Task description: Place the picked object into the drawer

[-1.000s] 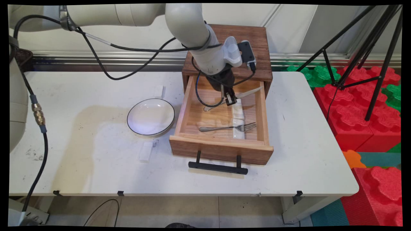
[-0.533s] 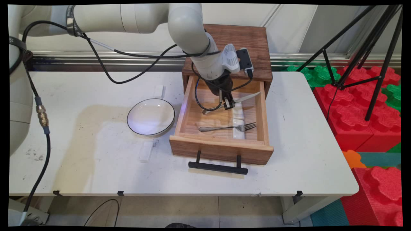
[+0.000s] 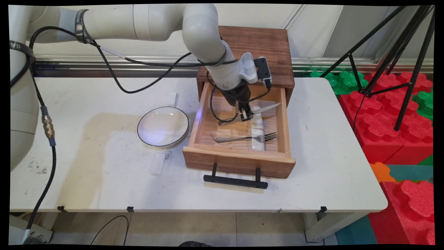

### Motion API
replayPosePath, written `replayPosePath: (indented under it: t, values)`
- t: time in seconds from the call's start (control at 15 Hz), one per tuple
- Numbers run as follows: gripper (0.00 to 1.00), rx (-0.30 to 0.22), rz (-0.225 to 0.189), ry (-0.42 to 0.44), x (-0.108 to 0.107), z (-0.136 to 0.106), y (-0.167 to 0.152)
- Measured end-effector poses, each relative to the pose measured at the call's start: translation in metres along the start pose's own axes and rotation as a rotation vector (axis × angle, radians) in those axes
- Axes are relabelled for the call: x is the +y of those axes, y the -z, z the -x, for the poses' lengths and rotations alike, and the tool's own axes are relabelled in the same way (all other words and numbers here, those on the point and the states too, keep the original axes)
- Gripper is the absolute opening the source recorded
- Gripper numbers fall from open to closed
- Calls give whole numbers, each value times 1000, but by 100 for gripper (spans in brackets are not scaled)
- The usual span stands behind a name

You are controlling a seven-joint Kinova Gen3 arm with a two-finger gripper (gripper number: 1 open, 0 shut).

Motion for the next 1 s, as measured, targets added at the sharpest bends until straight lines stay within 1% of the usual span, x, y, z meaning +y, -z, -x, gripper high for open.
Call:
replayPosePath:
  t: [0.6,0.67,0.8,1.0]
  values:
    - [0,29,2,-4,-3,-2,-8]
    - [100,31,4,-7,-3,-3,-9]
    - [100,38,9,-16,-2,-9,-11]
    - [100,43,2,-13,-6,-6,-10]
